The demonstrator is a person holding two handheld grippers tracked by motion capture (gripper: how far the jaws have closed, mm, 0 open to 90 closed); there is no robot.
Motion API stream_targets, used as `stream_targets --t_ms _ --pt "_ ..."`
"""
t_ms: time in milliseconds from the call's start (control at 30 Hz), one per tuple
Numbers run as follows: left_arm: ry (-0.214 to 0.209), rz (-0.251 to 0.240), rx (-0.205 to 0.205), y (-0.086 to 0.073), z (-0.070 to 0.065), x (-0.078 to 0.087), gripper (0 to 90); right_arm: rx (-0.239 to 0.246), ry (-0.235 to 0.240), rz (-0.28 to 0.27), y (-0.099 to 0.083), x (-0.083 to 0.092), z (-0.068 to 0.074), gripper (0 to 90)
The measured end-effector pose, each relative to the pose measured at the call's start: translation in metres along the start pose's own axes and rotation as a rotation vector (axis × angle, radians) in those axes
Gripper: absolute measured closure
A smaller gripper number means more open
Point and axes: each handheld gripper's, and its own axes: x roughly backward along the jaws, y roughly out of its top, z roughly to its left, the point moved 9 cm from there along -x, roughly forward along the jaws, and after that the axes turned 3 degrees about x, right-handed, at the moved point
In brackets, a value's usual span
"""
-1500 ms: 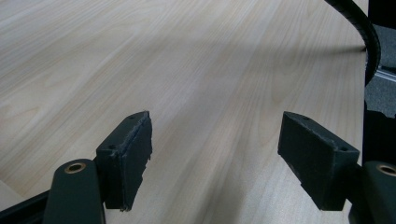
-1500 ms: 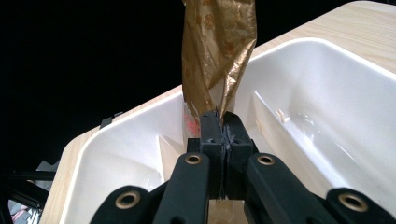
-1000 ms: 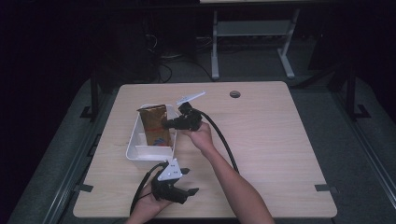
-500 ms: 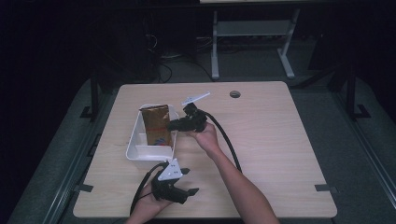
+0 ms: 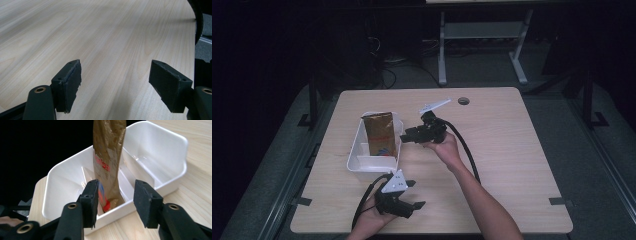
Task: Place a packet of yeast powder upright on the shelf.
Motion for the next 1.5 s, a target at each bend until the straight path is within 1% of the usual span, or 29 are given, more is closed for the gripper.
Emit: stream_targets --t_ms 133,267,433,733,867,933,1000,1167,1300,1500 --pt "0.000 0.003 0.000 0.000 0.001 0.000 25.4 0.000 -0.011 -0.001 -0.005 0.011 -0.002 50.5" --pt "0.000 0.006 0.004 -0.001 0.001 -0.001 25.4 -0.011 -0.017 0.004 -0.013 0.023 -0.004 47.6" --pt "0.002 0.006 0.004 -0.001 0.002 -0.002 25.4 -0.009 -0.027 -0.005 -0.019 0.036 -0.005 46.7" --pt "0.004 0.010 0.006 -0.002 0.003 -0.002 25.4 -0.015 -0.046 -0.003 -0.037 0.056 -0.006 43.5" --pt "0.004 0.009 0.009 -0.002 0.004 -0.002 25.4 -0.023 -0.055 0.006 -0.047 0.066 -0.007 42.5" --pt "0.006 0.011 0.008 -0.002 0.004 -0.003 25.4 -0.033 -0.052 0.001 -0.051 0.072 -0.007 41.3" --pt "0.006 0.011 0.008 -0.002 0.004 -0.003 25.4 -0.045 -0.052 0.007 -0.055 0.077 -0.008 40.1" --pt "0.005 0.013 0.008 -0.002 0.003 -0.004 25.4 -0.053 -0.058 0.007 -0.063 0.088 -0.008 39.1" --pt "0.005 0.014 0.006 -0.002 0.003 -0.004 25.4 -0.051 -0.067 0.019 -0.072 0.097 -0.008 38.4" --pt "0.008 0.012 0.008 -0.002 0.004 -0.004 25.4 -0.055 -0.082 0.022 -0.085 0.110 -0.007 38.4"
